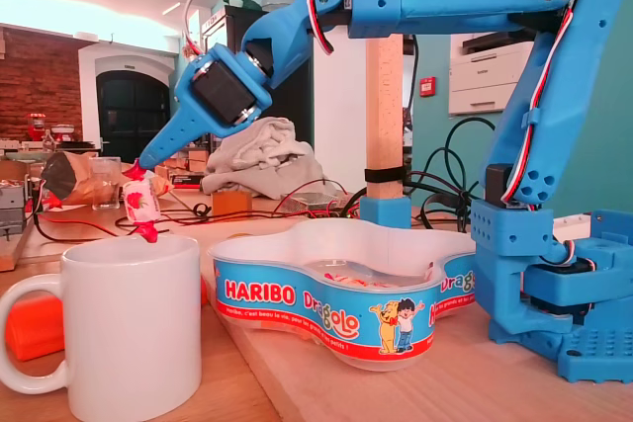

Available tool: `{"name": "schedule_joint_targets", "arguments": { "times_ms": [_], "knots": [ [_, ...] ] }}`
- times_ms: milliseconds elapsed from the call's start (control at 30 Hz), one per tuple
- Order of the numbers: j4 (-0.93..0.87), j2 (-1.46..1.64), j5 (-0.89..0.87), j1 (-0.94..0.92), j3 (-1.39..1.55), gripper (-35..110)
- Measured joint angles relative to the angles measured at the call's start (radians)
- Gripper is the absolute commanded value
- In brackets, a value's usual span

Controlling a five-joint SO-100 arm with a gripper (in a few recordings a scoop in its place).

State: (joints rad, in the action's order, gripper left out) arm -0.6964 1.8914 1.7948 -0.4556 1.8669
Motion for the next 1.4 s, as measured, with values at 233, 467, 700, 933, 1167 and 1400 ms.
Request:
{"name": "schedule_joint_targets", "arguments": {
  "times_ms": [233, 467, 700, 933, 1167, 1400],
  "knots": [
    [0.0, 0.0, 0.0, 0.0, 0.0, -1],
    [0.0, 0.0, -0.005, 0.0, 0.0, -1],
    [0.0, 0.0, 0.0, 0.0, 0.0, -1],
    [0.0, 0.0, 0.0, 0.0, 0.0, -1],
    [0.0, 0.0, 0.002, 0.0, 0.0, 9],
    [0.0, 0.0, 0.002, 0.0, 0.0, 20]
  ]
}}
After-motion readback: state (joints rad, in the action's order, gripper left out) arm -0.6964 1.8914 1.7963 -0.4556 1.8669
